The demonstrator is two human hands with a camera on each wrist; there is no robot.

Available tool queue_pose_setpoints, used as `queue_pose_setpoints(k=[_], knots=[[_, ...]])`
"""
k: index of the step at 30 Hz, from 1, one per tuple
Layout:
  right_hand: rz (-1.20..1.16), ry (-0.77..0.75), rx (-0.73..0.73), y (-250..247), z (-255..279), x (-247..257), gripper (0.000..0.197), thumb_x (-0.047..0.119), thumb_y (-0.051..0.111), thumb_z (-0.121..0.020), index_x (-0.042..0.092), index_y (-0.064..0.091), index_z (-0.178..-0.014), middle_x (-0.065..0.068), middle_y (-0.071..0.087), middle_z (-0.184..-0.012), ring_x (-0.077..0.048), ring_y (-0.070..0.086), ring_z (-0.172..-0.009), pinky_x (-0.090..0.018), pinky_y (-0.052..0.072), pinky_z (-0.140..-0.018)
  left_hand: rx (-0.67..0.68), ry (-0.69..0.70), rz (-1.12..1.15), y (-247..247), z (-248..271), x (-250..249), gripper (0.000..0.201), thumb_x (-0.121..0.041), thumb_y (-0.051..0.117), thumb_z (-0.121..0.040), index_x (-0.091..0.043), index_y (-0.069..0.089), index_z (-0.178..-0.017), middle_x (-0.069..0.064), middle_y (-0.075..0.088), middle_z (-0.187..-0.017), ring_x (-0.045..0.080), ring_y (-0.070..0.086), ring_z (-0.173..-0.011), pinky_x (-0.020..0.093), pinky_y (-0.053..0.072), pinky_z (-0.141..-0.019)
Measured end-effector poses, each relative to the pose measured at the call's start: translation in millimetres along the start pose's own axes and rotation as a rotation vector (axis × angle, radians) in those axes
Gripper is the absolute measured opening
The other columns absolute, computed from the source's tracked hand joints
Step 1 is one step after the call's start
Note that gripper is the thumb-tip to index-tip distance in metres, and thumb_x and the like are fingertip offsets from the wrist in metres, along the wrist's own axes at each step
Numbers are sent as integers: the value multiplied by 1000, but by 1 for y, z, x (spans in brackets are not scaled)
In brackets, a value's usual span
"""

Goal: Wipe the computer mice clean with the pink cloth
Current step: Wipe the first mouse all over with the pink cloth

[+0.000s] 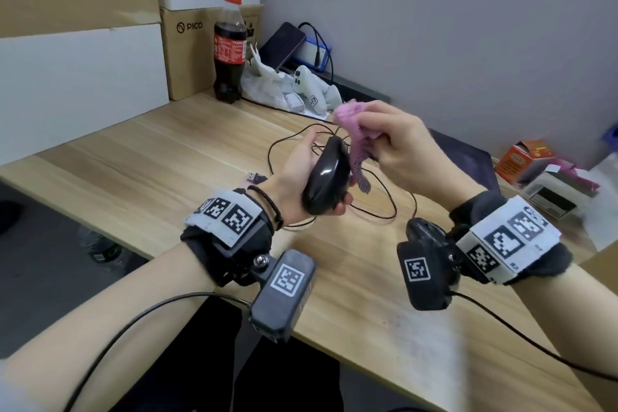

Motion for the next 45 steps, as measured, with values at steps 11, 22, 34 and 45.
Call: queue_pose_setpoints(k=[11, 22, 34, 45], knots=[[221, -59, 241, 13, 0, 2, 28, -11, 46, -80, 8, 65, -86, -1, 62, -107, -16, 43, -92, -37, 46, -74, 188, -58, -84, 9, 11, 2, 83, -85, 35, -80, -7, 52, -104, 12, 51, -82, 23, 45, -59, 24, 39, -43], [-30, -27, 2, 3, 15, 9, 36, -22, 43, -76, 13, 38, -70, 13, 44, -79, 0, 43, -76, -11, 35, -68, -20, 152, 241, -4, 10, -2, 42, -51, 51, -95, -10, 60, -105, 9, 64, -90, 21, 65, -74, 29, 57, -67], [127, -104, 300, 31, 32, -1, 49, -16, 34, -67, 31, 36, -80, 31, 46, -92, -19, 35, -79, -21, 36, -71, -79, 82, 41, -19, 16, 2, 57, -62, 39, -95, -14, 65, -112, 10, 65, -83, 20, 60, -62, 25, 51, -52], [20, -80, 190, 30, 31, 17, 34, -12, 35, -71, 22, 36, -75, 22, 40, -78, -5, 36, -76, -18, 32, -68, -68, 119, 123, -19, 12, -4, 57, -60, 38, -96, -11, 65, -105, 11, 68, -93, 23, 65, -74, 29, 55, -66]])
Point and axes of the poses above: each hand's wrist, its own z-axis away from the middle knuckle, its own y-axis out of the palm, x = y × z, the point moved 4 cm from there along -z, towards the middle knuckle
